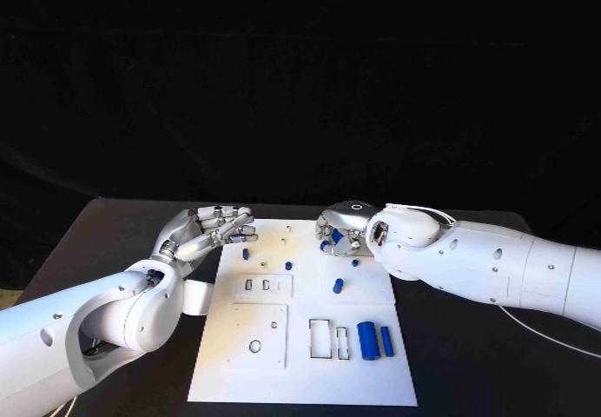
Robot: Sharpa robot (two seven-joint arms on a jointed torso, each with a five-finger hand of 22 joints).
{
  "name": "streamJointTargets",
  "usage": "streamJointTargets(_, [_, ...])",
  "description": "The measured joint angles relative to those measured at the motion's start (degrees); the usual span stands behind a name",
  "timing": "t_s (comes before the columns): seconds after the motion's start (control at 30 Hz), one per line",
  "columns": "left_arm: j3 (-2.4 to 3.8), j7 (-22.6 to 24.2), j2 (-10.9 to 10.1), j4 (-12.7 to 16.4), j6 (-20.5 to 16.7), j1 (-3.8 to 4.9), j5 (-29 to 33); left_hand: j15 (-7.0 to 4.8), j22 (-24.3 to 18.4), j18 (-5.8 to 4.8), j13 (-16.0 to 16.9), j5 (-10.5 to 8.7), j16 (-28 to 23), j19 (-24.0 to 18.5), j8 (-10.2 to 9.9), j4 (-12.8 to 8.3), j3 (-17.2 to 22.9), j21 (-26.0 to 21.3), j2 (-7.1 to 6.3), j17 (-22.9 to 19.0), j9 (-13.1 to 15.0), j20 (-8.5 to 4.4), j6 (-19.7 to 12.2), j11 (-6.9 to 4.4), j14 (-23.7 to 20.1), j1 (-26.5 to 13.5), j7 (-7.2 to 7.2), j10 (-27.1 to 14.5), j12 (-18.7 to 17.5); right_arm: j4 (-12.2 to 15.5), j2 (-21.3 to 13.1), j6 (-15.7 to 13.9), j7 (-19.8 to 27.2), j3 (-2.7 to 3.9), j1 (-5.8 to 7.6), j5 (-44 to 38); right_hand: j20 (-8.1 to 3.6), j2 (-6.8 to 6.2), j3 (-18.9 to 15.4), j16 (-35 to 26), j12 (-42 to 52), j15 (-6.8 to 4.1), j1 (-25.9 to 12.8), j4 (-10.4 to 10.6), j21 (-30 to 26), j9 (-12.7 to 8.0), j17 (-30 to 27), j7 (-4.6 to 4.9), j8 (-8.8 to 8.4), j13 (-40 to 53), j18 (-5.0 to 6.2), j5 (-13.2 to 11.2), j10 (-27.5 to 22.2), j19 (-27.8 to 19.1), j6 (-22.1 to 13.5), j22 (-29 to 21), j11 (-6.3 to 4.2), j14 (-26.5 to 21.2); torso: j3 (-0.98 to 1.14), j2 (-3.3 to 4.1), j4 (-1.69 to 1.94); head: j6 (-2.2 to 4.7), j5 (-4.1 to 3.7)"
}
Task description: Assemble the parts on the task board
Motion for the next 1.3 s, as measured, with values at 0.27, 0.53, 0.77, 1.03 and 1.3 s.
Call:
streamJointTargets(0.27, [0.01, -0.10, 0.00, -0.09, 0.02, 0.01, 0.04, 0.00, 0.00, 0.00, 0.00, 0.00, 0.00, 0.00, 0.00, 0.00, 0.00, 0.00, 0.00, 0.00, 0.00, 0.00, 0.00, 0.00, 0.00, 0.00, 0.00, 0.00, -0.03, -0.32, 0.08, -0.10, 0.23, 0.12, -0.02, -0.28, -0.31, 0.15, 0.96, 0.95, 0.99, -0.43, 0.60, 0.16, 1.29, 0.44, 1.06, -0.52, 0.56, 0.38, -0.18, -1.07, 1.34, 0.90, 0.93, 2.47, -0.52, 0.01, 0.07, 0.35, 0.07, 0.08, -0.06])
streamJointTargets(0.53, [0.01, -0.19, -0.03, -0.11, 0.06, 0.01, 0.06, 0.01, 0.00, 0.00, 0.00, 0.00, 0.00, 0.00, 0.00, 0.00, 0.00, 0.00, 0.00, -0.01, -0.01, 0.00, 0.00, 0.00, -0.01, 0.00, 0.00, 0.00, -0.02, -0.23, 0.03, -1.23, 0.54, 0.18, -0.15, -0.37, -1.03, 0.72, 1.89, 1.76, 2.60, -1.16, 1.16, 0.31, 2.84, 1.39, 1.65, -1.65, 2.09, 0.85, -1.00, -1.56, 3.00, 2.03, 3.29, 4.61, -1.15, 0.13, 0.12, 0.66, 0.13, 0.12, -0.01])
streamJointTargets(0.77, [0.01, -0.27, -0.05, -0.19, 0.13, 0.01, 0.07, 0.01, 0.00, -0.01, 0.00, 0.00, 0.00, 0.00, 0.00, 0.00, 0.00, 0.00, 0.00, 0.06, -0.01, 0.00, 0.00, 0.00, -0.01, 0.00, 0.00, 0.00, -0.02, 0.61, -0.53, -4.59, 0.49, 0.02, -0.48, -0.41, -1.52, 1.53, 3.11, 2.06, 3.75, -1.76, 1.97, 0.07, 3.19, 2.43, 1.68, -2.27, 3.35, 1.10, -1.00, -2.63, 3.19, 2.52, 4.73, 5.54, -0.95, -0.09, 0.07, 0.86, 0.31, 0.30, -0.09])
streamJointTargets(1.03, [0.01, -0.35, -0.05, -0.34, 0.20, 0.01, 0.13, 0.01, -0.01, 0.00, 0.00, 0.00, 0.00, 0.00, 0.00, 0.00, 0.00, 0.00, 0.00, 0.05, -0.01, 0.00, 0.00, 0.21, -0.01, 0.00, 0.00, -0.21, -0.31, 1.45, -0.41, -8.35, -0.05, 0.09, -0.50, -0.46, -1.72, 1.74, 3.96, 2.06, 4.05, -1.96, 2.19, -0.15, 3.50, 3.60, 1.52, -2.59, 4.08, 1.12, -1.00, -4.44, 3.20, 2.72, 5.23, 6.03, -0.95, 0.11, -0.04, 1.03, 0.48, 0.80, -0.10])
streamJointTargets(1.3, [0.01, -0.40, -0.01, -0.32, 0.25, 0.00, 0.18, 0.01, -0.01, -0.01, 0.00, 0.00, 0.15, 0.00, 0.00, 0.11, 0.10, 0.00, 0.00, 0.09, -0.01, 0.00, 0.00, 0.20, -0.01, 0.00, 0.00, -0.20, -0.31, 0.24, 1.74, -11.22, -0.73, 0.20, -0.49, -0.54, -1.72, 1.74, 4.19, 2.28, 4.05, -2.17, 2.19, -0.38, 3.50, 3.87, 1.39, -2.60, 4.09, 1.12, -1.00, -4.73, 3.20, 2.72, 5.25, 6.03, -0.94, -0.10, -0.16, 1.21, 0.75, 1.18, -0.10])
